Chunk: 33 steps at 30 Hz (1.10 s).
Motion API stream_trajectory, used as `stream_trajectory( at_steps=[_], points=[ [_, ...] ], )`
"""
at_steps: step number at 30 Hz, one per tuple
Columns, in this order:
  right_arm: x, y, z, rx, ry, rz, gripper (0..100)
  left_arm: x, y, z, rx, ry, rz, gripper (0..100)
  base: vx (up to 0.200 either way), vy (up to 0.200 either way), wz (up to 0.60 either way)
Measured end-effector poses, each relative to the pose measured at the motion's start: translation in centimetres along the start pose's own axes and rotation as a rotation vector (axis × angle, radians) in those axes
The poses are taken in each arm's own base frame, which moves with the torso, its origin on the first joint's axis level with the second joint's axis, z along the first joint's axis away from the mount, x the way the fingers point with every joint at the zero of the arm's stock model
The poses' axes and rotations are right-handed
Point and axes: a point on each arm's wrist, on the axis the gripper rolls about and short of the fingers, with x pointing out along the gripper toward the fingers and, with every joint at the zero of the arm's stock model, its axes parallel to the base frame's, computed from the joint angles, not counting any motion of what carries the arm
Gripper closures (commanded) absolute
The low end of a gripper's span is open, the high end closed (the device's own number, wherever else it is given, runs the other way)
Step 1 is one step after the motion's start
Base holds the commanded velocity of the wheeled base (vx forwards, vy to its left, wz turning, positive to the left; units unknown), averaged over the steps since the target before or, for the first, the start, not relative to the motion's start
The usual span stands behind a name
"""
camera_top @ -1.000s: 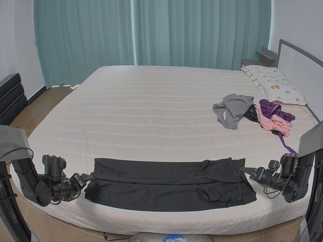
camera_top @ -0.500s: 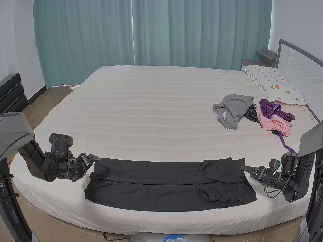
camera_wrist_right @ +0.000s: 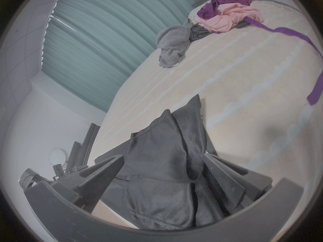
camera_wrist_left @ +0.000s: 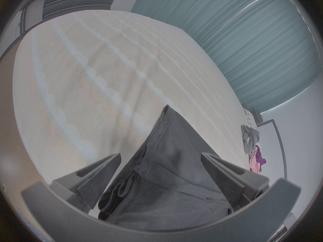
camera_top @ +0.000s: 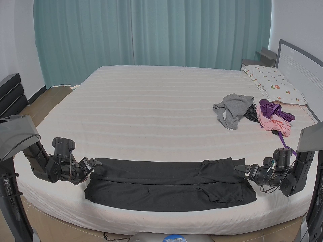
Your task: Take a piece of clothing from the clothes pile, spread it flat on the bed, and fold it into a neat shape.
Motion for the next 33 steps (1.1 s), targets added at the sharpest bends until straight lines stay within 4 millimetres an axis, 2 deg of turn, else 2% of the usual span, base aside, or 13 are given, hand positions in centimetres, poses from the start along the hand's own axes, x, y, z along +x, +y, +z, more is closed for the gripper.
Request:
stream_trajectory(
  at_steps=[6,11,14,20,28,29,33],
  points=[
    [-0.9,2.3,0.8,0.013,-0.023,-0.055,0,0.0,0.3,-0.3,-0.005,0.009,0.010,0,0.000,0.000,0.00],
    [-2.3,4.0,-0.3,0.089,-0.014,-0.060,0,0.0,0.5,-0.4,-0.009,0.014,0.015,0,0.000,0.000,0.00],
    [-2.6,4.1,-0.5,0.081,-0.012,-0.067,0,0.0,0.5,-0.4,-0.011,0.016,0.017,0,0.000,0.000,0.00],
    [-1.0,3.4,0.4,-0.022,-0.013,-0.085,0,0.0,0.6,-0.6,-0.012,0.021,0.021,0,0.000,0.000,0.00],
    [2.1,2.8,1.5,-0.037,0.044,-0.115,0,0.0,0.7,-0.7,-0.012,0.023,0.024,0,0.000,0.000,0.00],
    [2.4,2.8,1.7,-0.037,0.051,-0.118,100,0.0,0.7,-0.7,-0.012,0.023,0.024,0,0.000,0.000,0.00],
    [3.5,3.0,2.3,-0.037,0.084,-0.130,100,0.0,0.7,-0.7,-0.011,0.025,0.024,0,0.000,0.000,0.00]
  ],
)
